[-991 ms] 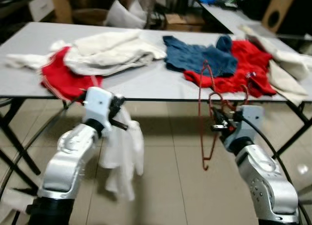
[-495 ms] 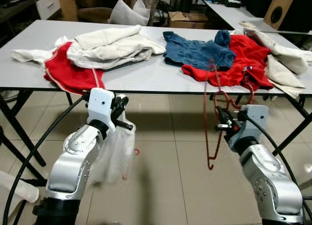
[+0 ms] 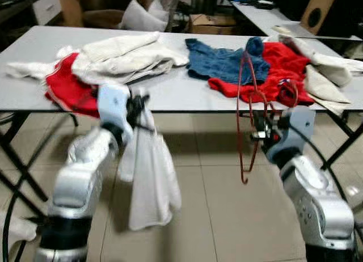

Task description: Hang hanger

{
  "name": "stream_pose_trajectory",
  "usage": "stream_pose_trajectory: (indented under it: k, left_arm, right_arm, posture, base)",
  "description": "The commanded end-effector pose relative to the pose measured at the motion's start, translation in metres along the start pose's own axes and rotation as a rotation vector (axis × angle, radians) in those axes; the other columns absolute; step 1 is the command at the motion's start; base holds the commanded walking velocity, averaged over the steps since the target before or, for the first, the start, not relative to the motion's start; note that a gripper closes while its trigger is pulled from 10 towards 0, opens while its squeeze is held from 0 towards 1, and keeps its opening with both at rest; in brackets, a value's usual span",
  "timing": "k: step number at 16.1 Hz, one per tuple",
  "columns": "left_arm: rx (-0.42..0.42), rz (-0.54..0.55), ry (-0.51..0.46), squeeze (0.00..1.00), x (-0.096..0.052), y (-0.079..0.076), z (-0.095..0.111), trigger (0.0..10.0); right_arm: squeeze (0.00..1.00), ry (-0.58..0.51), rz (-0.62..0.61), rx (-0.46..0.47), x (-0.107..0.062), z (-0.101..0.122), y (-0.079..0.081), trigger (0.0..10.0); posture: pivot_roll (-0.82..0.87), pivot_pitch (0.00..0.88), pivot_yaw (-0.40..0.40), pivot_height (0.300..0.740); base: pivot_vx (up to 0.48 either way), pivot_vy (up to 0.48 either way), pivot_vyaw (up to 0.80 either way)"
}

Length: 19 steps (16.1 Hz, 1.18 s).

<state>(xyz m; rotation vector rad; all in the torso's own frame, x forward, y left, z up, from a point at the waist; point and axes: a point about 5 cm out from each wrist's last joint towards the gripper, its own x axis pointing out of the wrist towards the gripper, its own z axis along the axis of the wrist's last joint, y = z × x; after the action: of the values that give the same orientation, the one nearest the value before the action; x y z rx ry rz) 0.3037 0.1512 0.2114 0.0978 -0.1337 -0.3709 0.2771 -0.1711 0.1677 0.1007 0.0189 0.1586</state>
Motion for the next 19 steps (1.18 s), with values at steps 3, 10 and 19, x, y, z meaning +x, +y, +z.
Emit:
stream_pose_trajectory:
  k: [3,10,19]
  left_arm:
    - [0.011,-0.007,-0.060,0.00,0.007,0.004,0.024,10.0]
    - [0.059,-0.022,-0.080,0.00,0.025,0.019,0.047,10.0]
    - [0.191,-0.008,-0.102,0.00,0.062,0.054,0.086,10.0]
  right_arm:
    - [0.00,-0.035,0.034,-0.049,0.003,0.018,0.000,10.0]
    - [0.00,-0.032,0.091,-0.113,0.006,0.024,0.004,10.0]
    - [0.00,-0.016,0.466,-0.236,-0.005,0.041,-0.001,10.0]
  posture:
    - [-0.08,0.000,-0.035,0.740]
    - [-0.07,0.000,-0.041,0.740]
    - [-0.07,0.000,-0.034,0.740]
  base:
    - [0.394,0.000,0.00]
    - [0.429,0.000,0.41]
    - [0.432,0.000,0.00]
